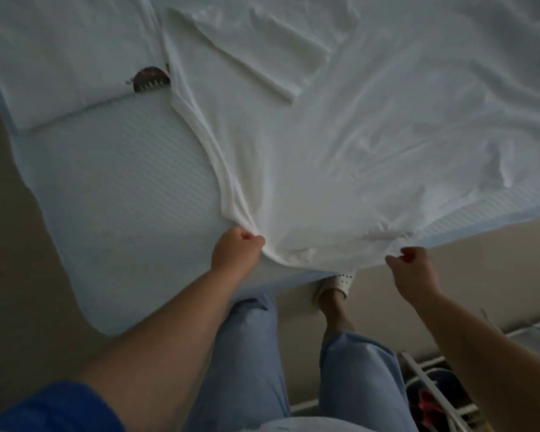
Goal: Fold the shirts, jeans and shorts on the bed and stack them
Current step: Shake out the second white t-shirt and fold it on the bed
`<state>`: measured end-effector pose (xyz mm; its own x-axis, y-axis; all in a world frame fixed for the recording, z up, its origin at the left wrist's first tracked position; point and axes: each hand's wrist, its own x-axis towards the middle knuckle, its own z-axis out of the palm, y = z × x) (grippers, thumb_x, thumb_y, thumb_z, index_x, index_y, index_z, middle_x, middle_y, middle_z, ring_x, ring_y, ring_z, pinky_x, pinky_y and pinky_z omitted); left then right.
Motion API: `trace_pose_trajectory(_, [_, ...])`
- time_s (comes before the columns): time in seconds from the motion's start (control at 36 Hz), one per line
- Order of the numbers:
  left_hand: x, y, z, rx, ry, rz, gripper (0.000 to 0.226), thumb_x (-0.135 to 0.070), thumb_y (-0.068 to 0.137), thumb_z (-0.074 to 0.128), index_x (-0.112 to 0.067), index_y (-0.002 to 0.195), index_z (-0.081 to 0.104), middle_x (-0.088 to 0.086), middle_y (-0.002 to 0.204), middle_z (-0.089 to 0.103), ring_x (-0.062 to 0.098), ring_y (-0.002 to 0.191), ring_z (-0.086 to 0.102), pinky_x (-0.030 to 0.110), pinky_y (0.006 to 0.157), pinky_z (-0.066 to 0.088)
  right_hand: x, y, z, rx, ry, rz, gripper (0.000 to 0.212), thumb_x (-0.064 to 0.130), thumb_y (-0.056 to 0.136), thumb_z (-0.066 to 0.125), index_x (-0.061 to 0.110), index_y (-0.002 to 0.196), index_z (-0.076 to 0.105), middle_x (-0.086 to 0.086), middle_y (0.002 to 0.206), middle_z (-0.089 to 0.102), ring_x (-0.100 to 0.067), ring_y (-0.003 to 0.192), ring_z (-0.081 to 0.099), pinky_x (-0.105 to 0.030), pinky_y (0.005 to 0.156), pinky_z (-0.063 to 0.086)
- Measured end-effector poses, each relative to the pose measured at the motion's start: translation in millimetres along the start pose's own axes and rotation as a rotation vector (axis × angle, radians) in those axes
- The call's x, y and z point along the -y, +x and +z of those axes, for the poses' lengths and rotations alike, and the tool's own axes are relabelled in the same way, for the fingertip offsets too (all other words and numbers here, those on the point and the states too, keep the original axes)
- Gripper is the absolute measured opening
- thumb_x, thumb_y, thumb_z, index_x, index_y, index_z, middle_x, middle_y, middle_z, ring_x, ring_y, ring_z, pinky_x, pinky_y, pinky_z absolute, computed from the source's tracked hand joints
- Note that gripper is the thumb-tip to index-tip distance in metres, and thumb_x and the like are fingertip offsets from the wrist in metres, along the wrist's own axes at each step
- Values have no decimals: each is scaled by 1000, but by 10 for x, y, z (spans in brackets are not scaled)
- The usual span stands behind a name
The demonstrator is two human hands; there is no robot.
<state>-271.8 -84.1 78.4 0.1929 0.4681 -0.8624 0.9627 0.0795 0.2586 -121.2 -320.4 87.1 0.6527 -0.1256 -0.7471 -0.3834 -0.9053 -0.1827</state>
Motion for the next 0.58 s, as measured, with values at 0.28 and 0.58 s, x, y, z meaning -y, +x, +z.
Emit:
trace_pose_trajectory(0.28, [-57,-279,1200,21,-996,-395,8,-17,85,63,-12,78,59,4,61,59,9,38,53,16,40,37,-268,714,-185,34,229,-104,58,27,80,72,15,130,45,-2,109,56,-20,93,55,-30,76,41])
trace_pose_trajectory(0.58, [-102,-472,1718,-156,-1418,-400,7,-22,87,65,-16,88,62,1,81,70,15,71,68,29,56,57,-691,638,-383,349,384,-158,40,8,81,66,24,113,49,-4,99,60,-19,84,60,-33,63,51])
